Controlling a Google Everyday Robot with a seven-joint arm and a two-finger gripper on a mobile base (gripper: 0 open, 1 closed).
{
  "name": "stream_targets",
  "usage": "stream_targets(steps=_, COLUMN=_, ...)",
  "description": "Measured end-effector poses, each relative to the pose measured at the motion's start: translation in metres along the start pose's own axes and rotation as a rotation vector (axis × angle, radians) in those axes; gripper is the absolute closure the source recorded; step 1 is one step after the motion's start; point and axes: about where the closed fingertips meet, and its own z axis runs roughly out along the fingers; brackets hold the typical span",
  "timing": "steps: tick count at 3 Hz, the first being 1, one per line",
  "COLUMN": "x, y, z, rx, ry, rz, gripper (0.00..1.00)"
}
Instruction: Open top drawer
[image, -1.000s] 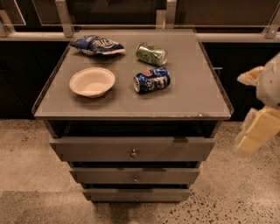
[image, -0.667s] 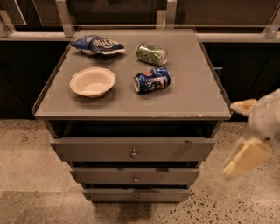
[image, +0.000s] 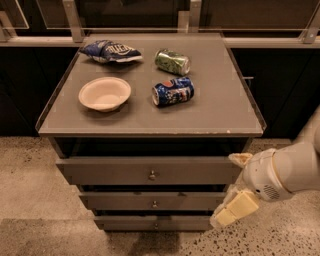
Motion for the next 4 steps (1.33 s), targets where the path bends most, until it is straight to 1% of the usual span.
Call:
stream_targets(steps=2, x=0.0, y=-0.001, z=0.002, rx=0.003, ry=-0.003, rz=0.001, gripper=0.0)
stream_targets(steps=3, x=-0.008, y=-0.015, z=0.017, rx=0.03, ry=-0.064, rz=-0.014, gripper=0.0)
stream_targets(steps=4, x=-0.021, y=-0.037, z=0.039, rx=0.093, ry=-0.169, rz=-0.013, gripper=0.0)
